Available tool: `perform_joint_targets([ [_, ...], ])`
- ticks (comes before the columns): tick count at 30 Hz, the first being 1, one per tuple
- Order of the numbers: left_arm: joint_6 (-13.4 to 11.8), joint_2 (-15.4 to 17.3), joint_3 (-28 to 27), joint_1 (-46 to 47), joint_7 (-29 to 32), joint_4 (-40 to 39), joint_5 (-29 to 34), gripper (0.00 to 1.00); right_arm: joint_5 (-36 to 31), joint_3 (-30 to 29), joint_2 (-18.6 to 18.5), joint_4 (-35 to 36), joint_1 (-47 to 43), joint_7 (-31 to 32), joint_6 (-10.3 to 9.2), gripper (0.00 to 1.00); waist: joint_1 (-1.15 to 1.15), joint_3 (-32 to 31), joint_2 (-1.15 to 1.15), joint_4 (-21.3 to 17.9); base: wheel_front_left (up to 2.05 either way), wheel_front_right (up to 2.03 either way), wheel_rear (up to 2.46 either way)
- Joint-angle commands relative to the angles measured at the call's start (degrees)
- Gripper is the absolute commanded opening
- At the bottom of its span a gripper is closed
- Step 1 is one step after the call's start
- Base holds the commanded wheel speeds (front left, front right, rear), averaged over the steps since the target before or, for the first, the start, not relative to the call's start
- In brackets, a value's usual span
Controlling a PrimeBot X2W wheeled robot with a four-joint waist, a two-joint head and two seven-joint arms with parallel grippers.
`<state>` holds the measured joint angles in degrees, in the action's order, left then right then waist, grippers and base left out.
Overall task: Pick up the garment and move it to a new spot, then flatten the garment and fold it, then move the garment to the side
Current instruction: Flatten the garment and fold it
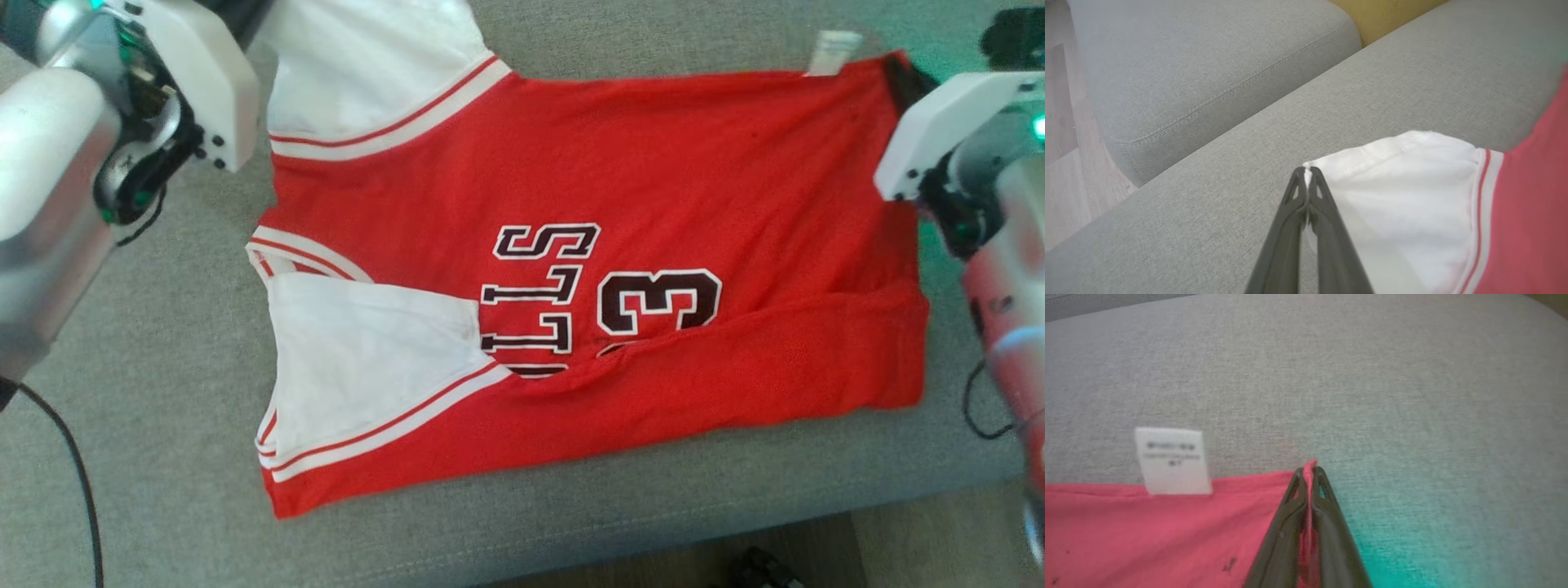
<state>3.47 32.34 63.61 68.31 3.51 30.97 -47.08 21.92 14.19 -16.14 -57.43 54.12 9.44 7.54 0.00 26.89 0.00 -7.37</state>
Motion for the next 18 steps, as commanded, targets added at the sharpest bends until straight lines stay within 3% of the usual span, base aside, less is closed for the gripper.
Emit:
perform_joint_targets([
  [1, -1.0, 2.8, -3.6, 2.3, -0.7, -0.9, -0.3, 0.00, 0.1, 0.6, -1.6, 0.0, 1.4, -1.3, -0.05, 0.00, 0.00, 0.1, 0.00, 0.1, 0.00, 0.00, 0.00],
  [9, -2.9, 2.4, -5.7, 4.2, -3.0, 0.4, -0.6, 0.00, -1.0, 0.0, -2.4, -1.8, 4.9, -6.9, -0.05, 0.00, 0.00, 0.7, 0.00, 0.4, 0.00, 0.00, 0.00],
  [18, -4.9, -0.6, -7.6, 8.1, -9.2, 4.9, 0.7, 0.00, -3.6, -2.5, -2.0, -5.6, 10.8, -14.3, -0.05, 0.00, 0.00, 1.4, 0.00, 1.1, 0.00, 0.00, 0.00],
])
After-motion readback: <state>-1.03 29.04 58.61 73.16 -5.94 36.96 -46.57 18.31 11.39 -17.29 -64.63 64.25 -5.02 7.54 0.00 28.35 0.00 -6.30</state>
